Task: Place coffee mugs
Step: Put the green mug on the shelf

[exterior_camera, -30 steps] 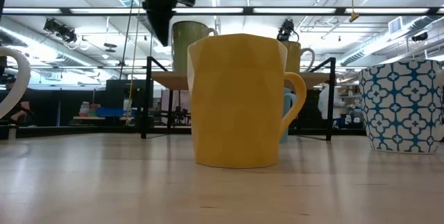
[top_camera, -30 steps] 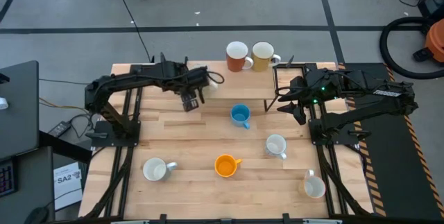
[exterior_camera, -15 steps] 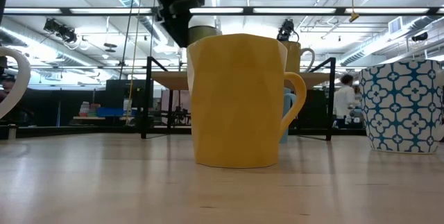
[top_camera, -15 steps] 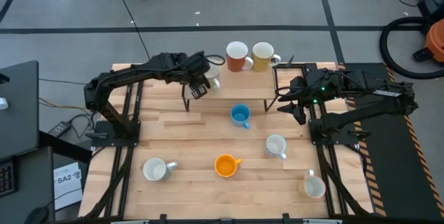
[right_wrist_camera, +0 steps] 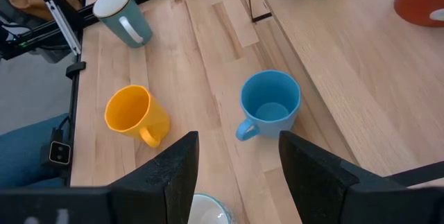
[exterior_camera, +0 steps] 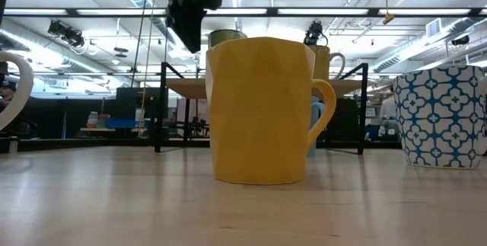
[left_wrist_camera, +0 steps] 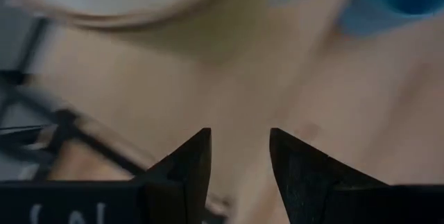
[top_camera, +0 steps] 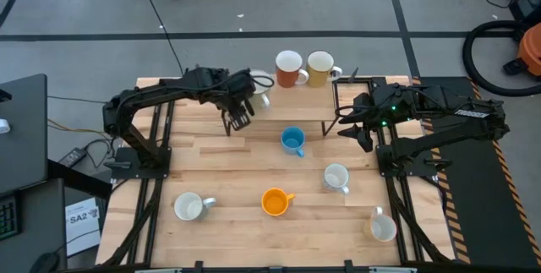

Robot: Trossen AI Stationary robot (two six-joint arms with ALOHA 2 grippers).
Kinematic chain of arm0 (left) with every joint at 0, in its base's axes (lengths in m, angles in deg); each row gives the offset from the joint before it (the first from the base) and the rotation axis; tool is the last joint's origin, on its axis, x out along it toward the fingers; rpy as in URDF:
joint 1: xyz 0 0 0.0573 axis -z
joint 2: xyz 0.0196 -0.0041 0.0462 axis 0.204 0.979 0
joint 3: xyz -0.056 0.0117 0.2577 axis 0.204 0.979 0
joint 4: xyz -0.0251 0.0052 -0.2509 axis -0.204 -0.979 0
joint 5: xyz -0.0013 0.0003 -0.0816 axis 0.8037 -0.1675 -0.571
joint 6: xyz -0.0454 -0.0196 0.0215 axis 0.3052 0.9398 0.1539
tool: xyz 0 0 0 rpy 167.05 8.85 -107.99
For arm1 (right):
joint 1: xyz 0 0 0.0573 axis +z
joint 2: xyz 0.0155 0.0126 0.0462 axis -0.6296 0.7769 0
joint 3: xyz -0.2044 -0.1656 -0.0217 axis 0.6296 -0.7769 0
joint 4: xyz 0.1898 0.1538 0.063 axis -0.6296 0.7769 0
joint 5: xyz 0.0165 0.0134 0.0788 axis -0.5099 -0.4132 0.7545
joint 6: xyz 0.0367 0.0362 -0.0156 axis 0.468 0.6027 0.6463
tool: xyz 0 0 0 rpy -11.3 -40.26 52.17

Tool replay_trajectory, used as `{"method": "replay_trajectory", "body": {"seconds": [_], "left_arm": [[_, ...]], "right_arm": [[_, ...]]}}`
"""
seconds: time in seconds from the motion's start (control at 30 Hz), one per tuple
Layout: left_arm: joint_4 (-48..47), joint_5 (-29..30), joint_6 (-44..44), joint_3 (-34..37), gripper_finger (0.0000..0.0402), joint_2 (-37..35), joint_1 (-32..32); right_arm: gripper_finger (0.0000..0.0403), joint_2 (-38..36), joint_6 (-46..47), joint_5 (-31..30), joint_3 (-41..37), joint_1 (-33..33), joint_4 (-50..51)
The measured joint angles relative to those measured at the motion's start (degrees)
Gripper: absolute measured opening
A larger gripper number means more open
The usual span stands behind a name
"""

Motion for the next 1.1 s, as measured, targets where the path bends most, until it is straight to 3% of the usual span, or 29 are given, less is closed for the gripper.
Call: {"method": "replay_trajectory", "body": {"seconds": [0.23,0.37,0.57,1.1], "left_arm": [[6.9,-1.6,1.1,0.0,0.0153,0.0,4.8],[11.1,2.1,1.7,0.0,0.0153,0.0,5.8],[13.5,6.3,1.7,0.0,0.0153,0.0,4.9],[21.6,6.7,1.7,0.0,0.0153,0.0,0.1]], "right_arm": [[0.0205,0.0,0.0,0.0,0.0,0.0,0.0],[0.0205,0.0,0.0,0.0,0.0,0.0,0.0],[0.0205,0.0,0.0,0.0,0.0,0.0,0.0],[0.0205,0.0,0.0,0.0,0.0,0.0,0.0]]}}
